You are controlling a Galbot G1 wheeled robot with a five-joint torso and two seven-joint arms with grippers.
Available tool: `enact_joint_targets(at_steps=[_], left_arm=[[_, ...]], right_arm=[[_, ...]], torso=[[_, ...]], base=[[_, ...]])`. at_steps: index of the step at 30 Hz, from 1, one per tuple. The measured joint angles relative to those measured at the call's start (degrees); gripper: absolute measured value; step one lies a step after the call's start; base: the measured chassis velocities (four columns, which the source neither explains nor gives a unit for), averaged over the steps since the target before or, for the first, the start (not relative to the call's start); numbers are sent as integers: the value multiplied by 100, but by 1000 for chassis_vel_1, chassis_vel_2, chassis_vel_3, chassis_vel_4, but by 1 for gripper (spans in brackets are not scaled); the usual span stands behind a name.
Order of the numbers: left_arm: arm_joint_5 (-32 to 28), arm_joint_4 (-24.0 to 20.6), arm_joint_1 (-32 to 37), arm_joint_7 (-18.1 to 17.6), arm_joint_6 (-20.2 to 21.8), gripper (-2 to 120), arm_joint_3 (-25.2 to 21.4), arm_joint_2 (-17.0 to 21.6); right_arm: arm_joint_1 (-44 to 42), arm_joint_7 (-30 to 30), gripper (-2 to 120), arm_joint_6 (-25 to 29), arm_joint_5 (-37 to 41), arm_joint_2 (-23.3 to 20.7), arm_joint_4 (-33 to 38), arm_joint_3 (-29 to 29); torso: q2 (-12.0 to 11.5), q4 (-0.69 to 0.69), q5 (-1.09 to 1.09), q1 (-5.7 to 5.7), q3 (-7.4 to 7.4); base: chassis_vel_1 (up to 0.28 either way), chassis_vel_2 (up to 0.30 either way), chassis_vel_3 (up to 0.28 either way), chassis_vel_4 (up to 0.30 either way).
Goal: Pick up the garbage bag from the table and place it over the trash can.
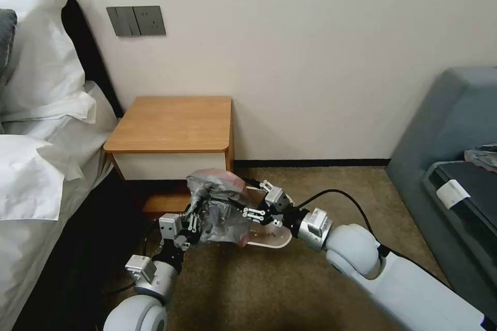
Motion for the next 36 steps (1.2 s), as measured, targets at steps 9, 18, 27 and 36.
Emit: enact_joint_targets(at_steps=[9, 18, 27, 36], left_arm=[[12, -31, 14, -6, 53, 7, 9, -5], [290, -55, 47, 43, -111, 7, -31, 14], [1193, 214, 1, 521, -1086, 7, -161, 71], [1581, 329, -2, 680, -1893, 7, -234, 83]], right_arm=[[-129, -34, 12, 35, -56, 11, 58, 149], [-142, -12, 0, 57, -43, -8, 59, 227], [27, 238, 0, -19, 78, -145, 73, 244], [177, 425, 0, -246, 187, -419, 30, 268]], torso=[[0, 0, 0, 0, 0], [0, 0, 0, 0, 0], [0, 0, 0, 0, 0], [0, 1, 0, 0, 0]], base=[[0, 0, 0, 0], [0, 0, 0, 0], [0, 0, 0, 0], [0, 0, 0, 0]])
